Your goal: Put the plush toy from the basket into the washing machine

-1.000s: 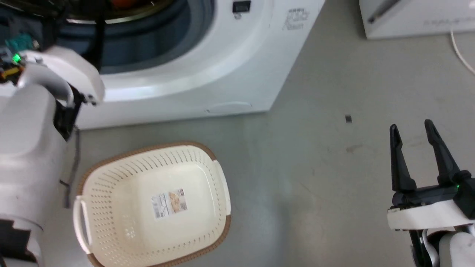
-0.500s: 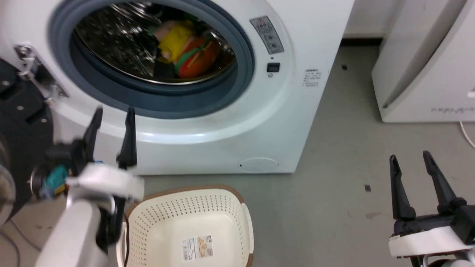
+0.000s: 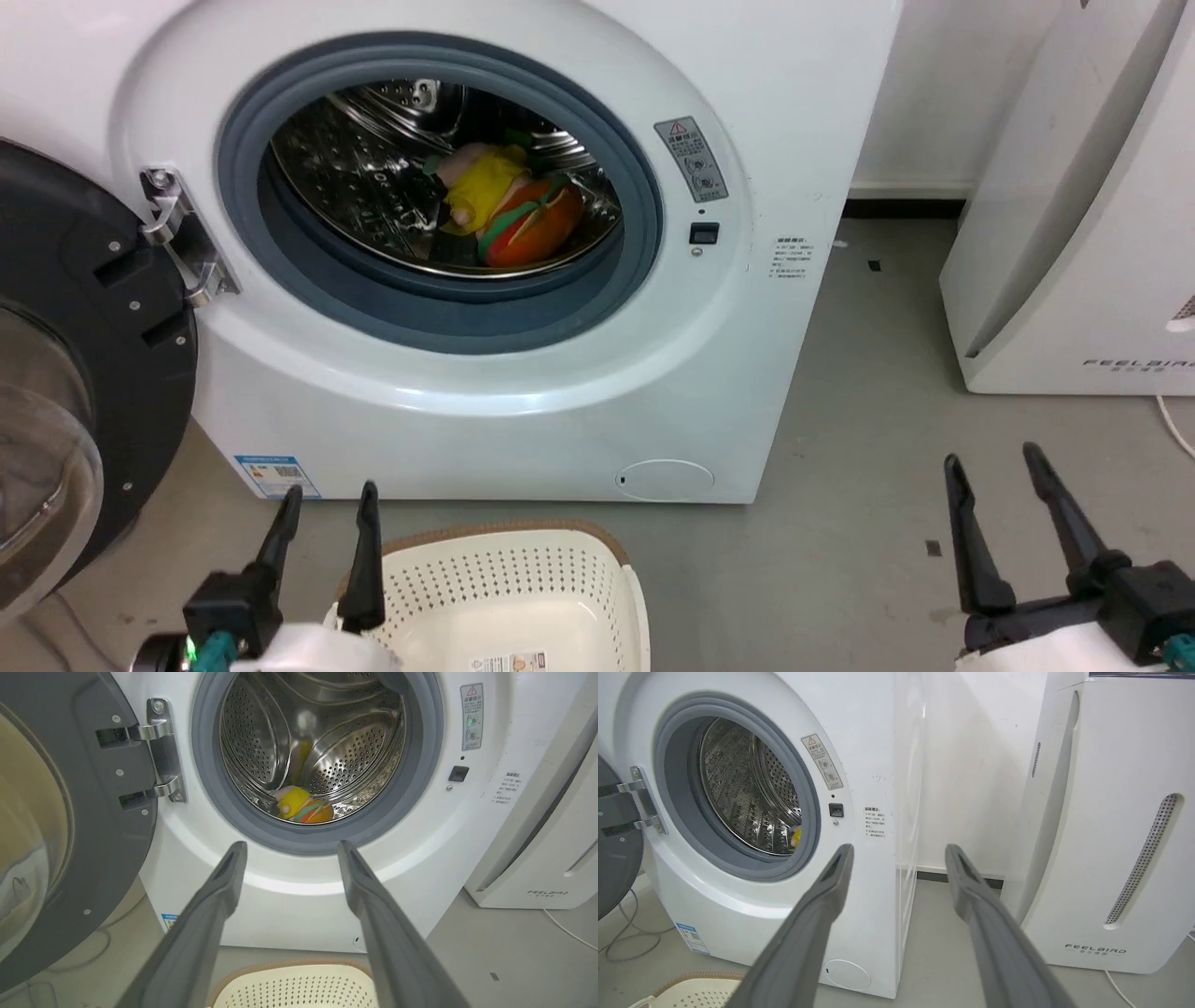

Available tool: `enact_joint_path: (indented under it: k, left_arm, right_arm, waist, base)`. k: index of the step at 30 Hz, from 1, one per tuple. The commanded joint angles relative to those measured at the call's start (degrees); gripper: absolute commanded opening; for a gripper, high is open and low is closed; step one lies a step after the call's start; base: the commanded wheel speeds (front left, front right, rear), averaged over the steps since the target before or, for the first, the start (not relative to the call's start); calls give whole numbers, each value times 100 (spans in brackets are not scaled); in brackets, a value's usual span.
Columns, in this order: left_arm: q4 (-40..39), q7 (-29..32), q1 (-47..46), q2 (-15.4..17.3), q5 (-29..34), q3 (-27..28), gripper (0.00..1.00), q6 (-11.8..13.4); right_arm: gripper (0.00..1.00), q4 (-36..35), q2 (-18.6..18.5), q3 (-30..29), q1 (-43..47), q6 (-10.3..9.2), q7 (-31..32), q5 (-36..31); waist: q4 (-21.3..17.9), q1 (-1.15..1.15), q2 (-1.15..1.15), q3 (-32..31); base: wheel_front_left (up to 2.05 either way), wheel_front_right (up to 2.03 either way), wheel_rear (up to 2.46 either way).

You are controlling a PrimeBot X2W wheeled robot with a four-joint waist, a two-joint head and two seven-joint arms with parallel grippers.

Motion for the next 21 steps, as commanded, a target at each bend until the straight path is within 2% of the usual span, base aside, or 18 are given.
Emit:
enact_joint_path:
  k: [1,12,13,21]
  left_arm:
    - [-55,-29,172,-70,69,29,100,29]
    - [50,-29,597,-310,175,66,100,18]
    - [62,4,532,-311,178,46,0,8]
    - [46,45,518,-336,233,77,0,-21]
  right_arm:
    - [100,34,4,34,115,-5,-26,64]
    - [100,111,4,110,256,-5,-26,132]
    - [0,96,0,104,191,0,1,108]
    - [0,93,0,111,177,0,43,98]
  waist:
    - [-11,2,0,-80]
    - [27,2,0,-148]
    - [27,2,0,-148]
    - [22,2,0,-150]
  base:
    - [0,0,0]
    - [0,0,0]
    - [0,0,0]
    - [0,0,0]
